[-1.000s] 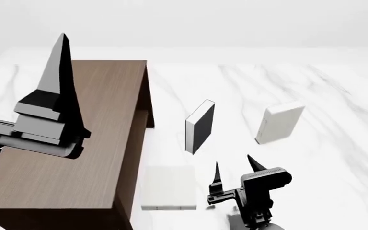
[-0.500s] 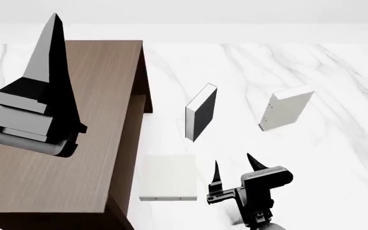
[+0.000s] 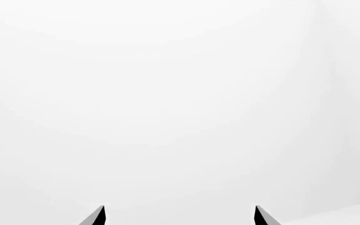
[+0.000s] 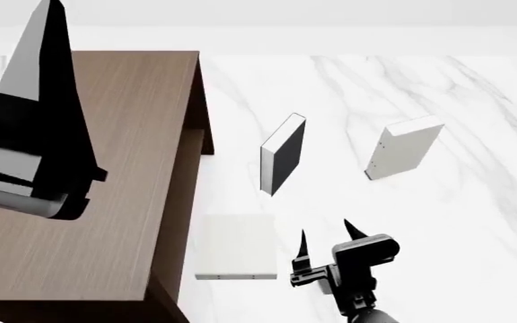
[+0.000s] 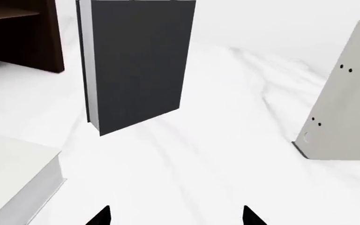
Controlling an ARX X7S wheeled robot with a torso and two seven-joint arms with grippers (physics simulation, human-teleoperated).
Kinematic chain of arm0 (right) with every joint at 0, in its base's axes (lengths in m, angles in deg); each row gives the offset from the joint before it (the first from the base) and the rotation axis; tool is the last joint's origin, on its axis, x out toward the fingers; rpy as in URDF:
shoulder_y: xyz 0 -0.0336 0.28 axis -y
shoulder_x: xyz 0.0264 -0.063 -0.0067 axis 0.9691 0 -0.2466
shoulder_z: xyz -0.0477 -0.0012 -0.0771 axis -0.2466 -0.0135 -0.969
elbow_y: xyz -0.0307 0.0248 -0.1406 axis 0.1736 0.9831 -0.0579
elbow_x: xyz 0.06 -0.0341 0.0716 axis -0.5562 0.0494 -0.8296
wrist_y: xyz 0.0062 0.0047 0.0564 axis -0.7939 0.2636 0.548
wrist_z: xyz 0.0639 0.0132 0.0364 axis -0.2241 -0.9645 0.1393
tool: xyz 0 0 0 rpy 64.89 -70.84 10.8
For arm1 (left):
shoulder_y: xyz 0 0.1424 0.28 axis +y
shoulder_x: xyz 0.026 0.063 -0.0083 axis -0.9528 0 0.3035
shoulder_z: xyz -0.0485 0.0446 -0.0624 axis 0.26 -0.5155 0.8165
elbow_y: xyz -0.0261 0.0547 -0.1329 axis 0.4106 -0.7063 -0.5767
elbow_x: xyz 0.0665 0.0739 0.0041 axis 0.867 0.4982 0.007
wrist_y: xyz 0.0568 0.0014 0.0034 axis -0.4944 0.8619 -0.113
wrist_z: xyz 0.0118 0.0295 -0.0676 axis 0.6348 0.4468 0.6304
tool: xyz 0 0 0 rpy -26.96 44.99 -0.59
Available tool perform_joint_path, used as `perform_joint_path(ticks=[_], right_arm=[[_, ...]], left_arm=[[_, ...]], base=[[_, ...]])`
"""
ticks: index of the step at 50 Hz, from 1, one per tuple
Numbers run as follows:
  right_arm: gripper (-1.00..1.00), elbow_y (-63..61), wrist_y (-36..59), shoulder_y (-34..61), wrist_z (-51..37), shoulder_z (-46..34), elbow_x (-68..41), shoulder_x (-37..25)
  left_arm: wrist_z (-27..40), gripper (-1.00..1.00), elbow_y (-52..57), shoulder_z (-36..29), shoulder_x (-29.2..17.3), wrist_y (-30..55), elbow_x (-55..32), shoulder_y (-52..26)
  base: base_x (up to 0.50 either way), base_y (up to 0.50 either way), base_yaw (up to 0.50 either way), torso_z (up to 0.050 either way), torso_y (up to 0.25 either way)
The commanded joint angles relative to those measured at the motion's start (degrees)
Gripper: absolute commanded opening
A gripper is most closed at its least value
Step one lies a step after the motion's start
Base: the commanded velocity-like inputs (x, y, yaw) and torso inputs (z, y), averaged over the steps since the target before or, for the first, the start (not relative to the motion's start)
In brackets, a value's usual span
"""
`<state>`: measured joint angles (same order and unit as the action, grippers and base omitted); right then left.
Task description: Pick up the book on the right and place it under the cabinet shelf.
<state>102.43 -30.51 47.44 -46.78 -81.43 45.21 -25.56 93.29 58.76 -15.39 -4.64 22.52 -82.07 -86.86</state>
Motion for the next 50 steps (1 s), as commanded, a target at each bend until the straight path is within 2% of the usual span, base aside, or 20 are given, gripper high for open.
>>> perform_joint_path(ticks=[1,11,19,22,36,50], right_arm=[[1.0,14.2,-3.24,0.42,5.97,1.25,-0.89,6.19],[1.0,26.74,-6.39,1.6,11.9,2.6,-1.6,11.95],[1.0,40.64,-10.86,2.93,18.48,4.6,-2.48,18.5],[1.0,42.38,-11.13,3.2,19.29,5.16,-2.08,19.42],[1.0,41.25,-9.31,2.23,21.22,7.18,0.76,20.66],[1.0,15.86,3.02,-1.25,18.94,2.78,0.16,12.5]], left_arm=[[2.11,1.0,-0.09,-2.57,-1.73,-2.3,-1.34,-2.33],[3.28,1.0,0.02,-4.4,-2.99,-3.79,-2.41,-4.01],[3.16,1.0,0.4,-3.81,-3.01,-3.62,-2.49,-3.0],[2.8,1.0,0.63,-3.05,-2.7,-3.28,-2.37,-2.03],[2.74,1.0,0.6,-2.73,-2.91,-3.13,-2.69,-1.87],[1.88,1.0,-0.28,-3.47,-2.12,-2.25,-1.43,-2.97]], base=[[0.0,0.0,0.0,0.0,0.0],[0.0,0.0,0.0,0.0,-0.002],[0.0,0.0,0.01,-0.002,-0.004],[0.01,0.0,0.01,0.0,-0.004],[0.0,0.0,0.01,-0.003,-0.006],[0.0,0.0,0.01,-0.001,-0.005]])
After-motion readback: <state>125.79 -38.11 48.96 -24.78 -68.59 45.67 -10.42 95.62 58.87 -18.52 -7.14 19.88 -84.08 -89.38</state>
